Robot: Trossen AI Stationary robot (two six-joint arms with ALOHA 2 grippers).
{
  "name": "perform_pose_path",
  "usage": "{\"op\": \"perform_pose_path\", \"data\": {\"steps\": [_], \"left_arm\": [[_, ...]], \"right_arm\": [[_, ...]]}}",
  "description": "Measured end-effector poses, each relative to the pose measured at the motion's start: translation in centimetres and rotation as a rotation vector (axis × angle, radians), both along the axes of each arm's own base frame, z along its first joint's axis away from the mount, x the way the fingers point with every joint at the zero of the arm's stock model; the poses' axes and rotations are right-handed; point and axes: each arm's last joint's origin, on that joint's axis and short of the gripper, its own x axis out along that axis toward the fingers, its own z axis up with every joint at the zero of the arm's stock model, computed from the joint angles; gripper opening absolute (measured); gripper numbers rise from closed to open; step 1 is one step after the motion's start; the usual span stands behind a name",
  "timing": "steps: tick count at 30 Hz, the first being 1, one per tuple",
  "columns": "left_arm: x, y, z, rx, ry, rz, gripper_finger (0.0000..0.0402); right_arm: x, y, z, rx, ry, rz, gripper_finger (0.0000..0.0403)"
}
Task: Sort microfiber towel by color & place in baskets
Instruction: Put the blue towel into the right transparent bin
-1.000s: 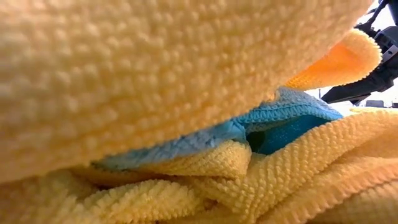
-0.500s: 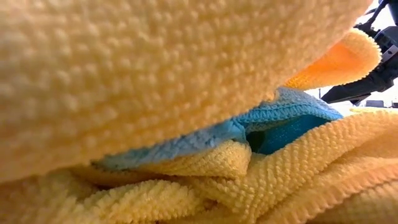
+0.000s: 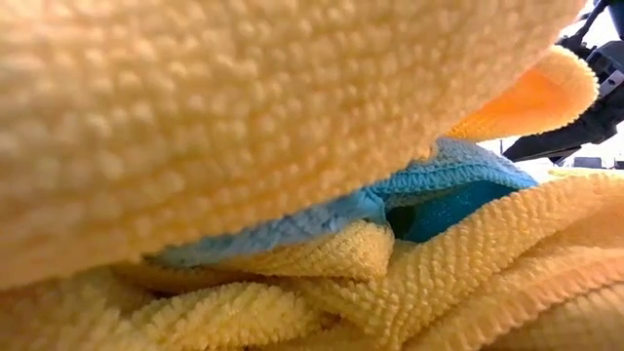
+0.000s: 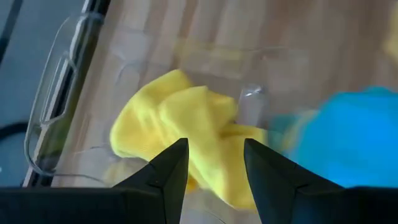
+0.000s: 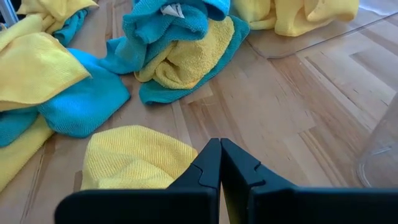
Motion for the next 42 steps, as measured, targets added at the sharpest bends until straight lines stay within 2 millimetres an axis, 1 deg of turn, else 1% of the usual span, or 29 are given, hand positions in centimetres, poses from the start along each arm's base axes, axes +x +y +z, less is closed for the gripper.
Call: {"op": "perform_pose_path", "data": {"steps": [3,5,8,10,14,17,20,23,25,28,33,36,38,42], "left_arm": [[-1.3,-3.3,1.6,0.037,-0.053,-0.054,0.0142],[-2.7,-5.3,1.8,0.041,-0.093,-0.07,0.0142],[-5.2,-8.0,1.2,0.014,-0.163,-0.085,0.0142],[-7.2,-9.4,0.3,-0.011,-0.214,-0.089,0.0142],[-10.8,-11.2,-1.9,-0.045,-0.301,-0.067,0.0142],[-13.3,-11.9,-3.5,-0.043,-0.352,-0.035,0.0142],[-15.3,-12.2,-4.8,-0.034,-0.382,-0.022,0.0142],[-16.7,-12.3,-5.6,-0.038,-0.431,-0.023,0.0142],[-17.3,-12.4,-6.1,-0.045,-0.457,-0.031,0.0142],[-17.9,-12.4,-6.8,-0.05,-0.481,-0.039,0.0142],[-18.0,-12.5,-7.4,-0.034,-0.504,-0.029,0.0142],[-18.0,-12.5,-7.9,-0.026,-0.514,-0.015,0.0142],[-18.0,-12.5,-8.1,-0.047,-0.532,0.007,0.0142],[-18.0,-12.5,-8.1,-0.049,-0.534,0.01,0.0142]], "right_arm": [[0.0,0.0,0.1,-0.002,-0.01,-0.011,0.0],[0.0,-0.1,0.1,-0.004,-0.015,-0.032,0.0],[0.1,-0.1,0.2,-0.009,-0.034,-0.046,0.0],[0.3,0.0,0.5,-0.004,-0.063,-0.041,0.0],[0.6,0.2,1.2,0.017,-0.106,-0.016,0.0],[1.0,0.5,2.7,0.022,-0.121,-0.009,0.0],[1.5,0.9,4.5,0.005,-0.081,-0.004,0.0],[2.2,1.5,6.6,-0.008,0.005,-0.015,0.0],[2.7,1.9,7.8,-0.024,0.091,-0.026,0.0],[3.7,2.7,9.7,-0.022,0.241,-0.041,0.0],[4.9,4.6,12.3,0.034,0.523,-0.059,0.0],[5.3,6.3,13.2,0.093,0.68,-0.076,0.0],[5.3,7.4,13.7,0.148,0.774,-0.109,0.0],[5.0,9.9,14.3,0.257,0.867,-0.138,0.0]]}}
